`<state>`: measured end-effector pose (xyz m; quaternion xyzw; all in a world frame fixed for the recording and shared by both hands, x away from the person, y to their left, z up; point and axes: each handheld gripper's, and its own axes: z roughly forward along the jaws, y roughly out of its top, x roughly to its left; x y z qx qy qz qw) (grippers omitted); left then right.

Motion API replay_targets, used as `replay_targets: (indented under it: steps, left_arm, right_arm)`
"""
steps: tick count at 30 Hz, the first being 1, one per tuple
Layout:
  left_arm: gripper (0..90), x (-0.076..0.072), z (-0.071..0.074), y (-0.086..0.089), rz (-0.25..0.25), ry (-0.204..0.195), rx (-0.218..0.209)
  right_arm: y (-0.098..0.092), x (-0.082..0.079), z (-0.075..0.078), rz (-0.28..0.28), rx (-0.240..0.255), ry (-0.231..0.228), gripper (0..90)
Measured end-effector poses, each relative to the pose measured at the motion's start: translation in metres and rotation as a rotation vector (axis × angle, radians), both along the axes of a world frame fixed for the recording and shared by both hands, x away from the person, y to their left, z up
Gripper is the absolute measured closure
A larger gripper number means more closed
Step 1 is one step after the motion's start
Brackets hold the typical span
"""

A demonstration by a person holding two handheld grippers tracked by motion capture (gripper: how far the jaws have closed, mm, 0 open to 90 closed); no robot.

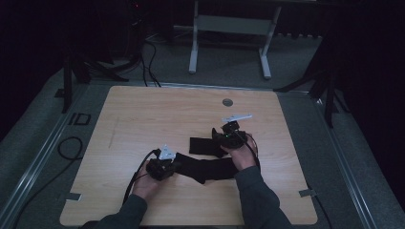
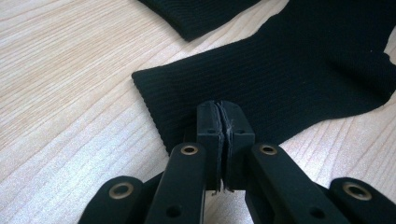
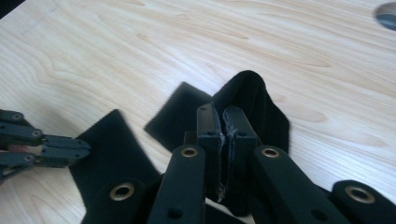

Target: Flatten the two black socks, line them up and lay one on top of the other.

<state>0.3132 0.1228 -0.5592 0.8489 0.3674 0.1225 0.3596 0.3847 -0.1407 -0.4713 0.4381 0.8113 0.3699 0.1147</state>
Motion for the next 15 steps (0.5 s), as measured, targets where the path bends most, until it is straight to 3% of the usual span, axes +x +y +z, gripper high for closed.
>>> replay_targets:
  steps: [7,15]
  left_arm:
    - [87.9,0.000,0.000,0.000,0.001,0.000,-0.004]
    - [87.9,0.000,0.000,0.000,-0.001,-0.004,-0.002]
  right_arm:
    - [-0.031,0.002,-0.003,-0.061,0.023,0.006,86.5]
    - [-0.057,-0.003,-0.008,-0.113,0.008,0.007,86.5]
